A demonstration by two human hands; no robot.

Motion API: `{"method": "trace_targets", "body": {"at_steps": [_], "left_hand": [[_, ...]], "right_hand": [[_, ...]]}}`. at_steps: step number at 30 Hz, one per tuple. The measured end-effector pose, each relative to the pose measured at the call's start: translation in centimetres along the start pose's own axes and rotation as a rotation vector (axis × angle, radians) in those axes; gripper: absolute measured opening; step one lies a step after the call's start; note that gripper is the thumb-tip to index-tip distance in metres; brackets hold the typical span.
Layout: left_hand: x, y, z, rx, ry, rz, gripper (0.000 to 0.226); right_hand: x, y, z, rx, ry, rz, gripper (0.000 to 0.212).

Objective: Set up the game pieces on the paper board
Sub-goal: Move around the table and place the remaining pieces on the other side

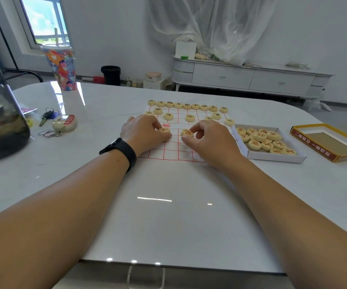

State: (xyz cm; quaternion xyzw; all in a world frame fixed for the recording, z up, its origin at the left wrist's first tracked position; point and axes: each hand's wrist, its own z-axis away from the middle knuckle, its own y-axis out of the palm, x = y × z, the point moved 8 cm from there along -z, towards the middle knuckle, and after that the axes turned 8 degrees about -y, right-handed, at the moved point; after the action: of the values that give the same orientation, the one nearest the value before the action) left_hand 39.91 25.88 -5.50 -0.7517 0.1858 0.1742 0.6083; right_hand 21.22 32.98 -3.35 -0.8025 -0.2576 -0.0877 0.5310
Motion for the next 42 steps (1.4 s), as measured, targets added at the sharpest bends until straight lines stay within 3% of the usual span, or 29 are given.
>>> {"method": "trace_targets", "body": {"at_steps": [5,9,12,16,22,36,39,42], "left_hand": [[0.3,-0.2,0.3,0.026,-0.004,0.067,0.043],[1.7,-2.0,0.8,-0.022,-0.093,0.446,0.024],[1.8,-3.1,1.9,-0.027,-0.108,0.703,0.024],[1.8,-3.4,3.2,-0.019,-0.032,0.612,0.025],[3.6,-4.4,3.9,-0.037,-0.107,0.749,0.025],[2.1,-4.1,4.8,0.005,-0.018,0.667,0.021],[1.7,-4.1,5.0,-0.002,0.023,0.617,0.018],[1.4,-4.2,5.4,-0.027,0.054,0.572,0.016]], "right_hand": [[0.5,0.1,0.0,0.016,-0.040,-0.006,0.040],[0.5,-0.6,-0.1,-0.010,-0.074,-0.038,0.040],[1.0,-0.1,-0.1,0.046,-0.116,-0.051,0.037],[2.2,0.9,0.5,0.135,-0.191,-0.071,0.038],[4.0,1.9,0.9,0.159,-0.270,-0.041,0.037],[4.3,3.3,1.3,0.271,-0.275,0.056,0.048],[4.3,2.5,1.3,0.245,-0.288,0.048,0.055],[3.3,0.7,1.3,0.162,-0.304,0.028,0.043]]}}
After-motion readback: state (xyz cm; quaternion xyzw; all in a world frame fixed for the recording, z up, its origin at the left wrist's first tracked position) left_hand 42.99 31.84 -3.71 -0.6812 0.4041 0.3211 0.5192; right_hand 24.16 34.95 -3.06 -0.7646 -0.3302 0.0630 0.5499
